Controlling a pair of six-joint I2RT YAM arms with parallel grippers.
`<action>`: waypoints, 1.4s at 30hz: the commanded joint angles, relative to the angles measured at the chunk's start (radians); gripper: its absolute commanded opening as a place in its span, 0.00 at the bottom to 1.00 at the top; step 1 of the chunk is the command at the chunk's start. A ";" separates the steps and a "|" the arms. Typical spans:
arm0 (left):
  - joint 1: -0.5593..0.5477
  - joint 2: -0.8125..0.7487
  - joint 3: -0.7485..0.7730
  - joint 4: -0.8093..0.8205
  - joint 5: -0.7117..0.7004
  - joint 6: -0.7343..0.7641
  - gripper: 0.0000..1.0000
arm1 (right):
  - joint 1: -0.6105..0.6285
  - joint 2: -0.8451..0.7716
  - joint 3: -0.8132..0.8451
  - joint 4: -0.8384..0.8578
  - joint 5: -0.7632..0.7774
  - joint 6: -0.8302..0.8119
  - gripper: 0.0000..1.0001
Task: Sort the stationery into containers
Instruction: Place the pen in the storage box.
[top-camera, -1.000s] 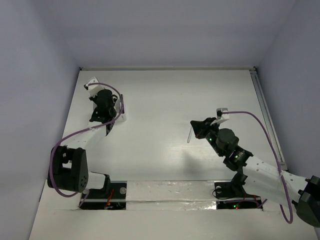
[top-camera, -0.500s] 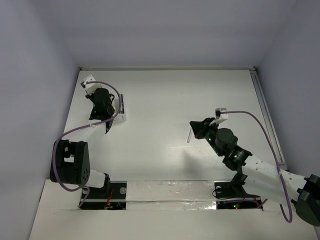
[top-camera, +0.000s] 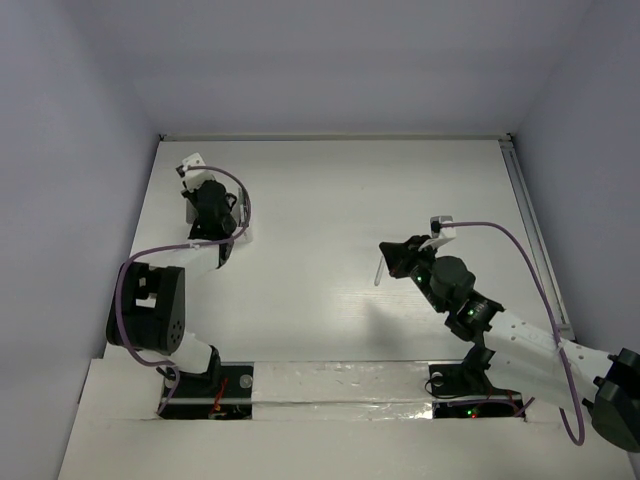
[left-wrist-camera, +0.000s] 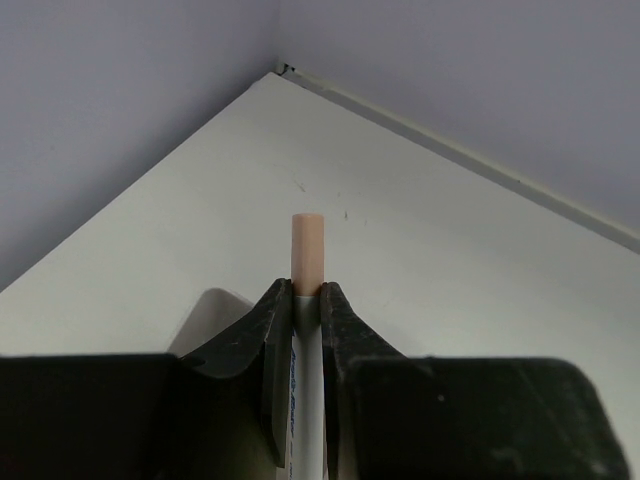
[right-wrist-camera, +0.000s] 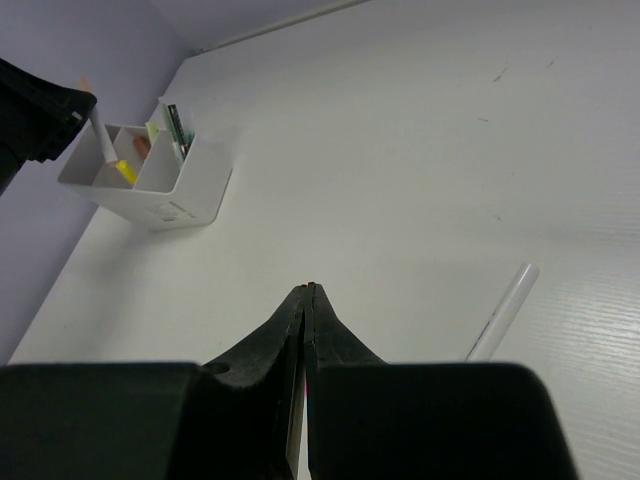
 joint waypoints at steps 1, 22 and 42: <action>-0.028 -0.003 -0.021 0.100 -0.011 0.031 0.00 | 0.007 0.007 0.046 0.050 0.005 0.006 0.06; -0.087 0.063 0.045 0.033 -0.124 0.103 0.00 | 0.007 -0.013 0.044 0.044 0.011 0.005 0.06; -0.087 0.056 0.043 0.016 -0.149 0.083 0.20 | 0.007 -0.010 0.042 0.045 0.017 0.003 0.05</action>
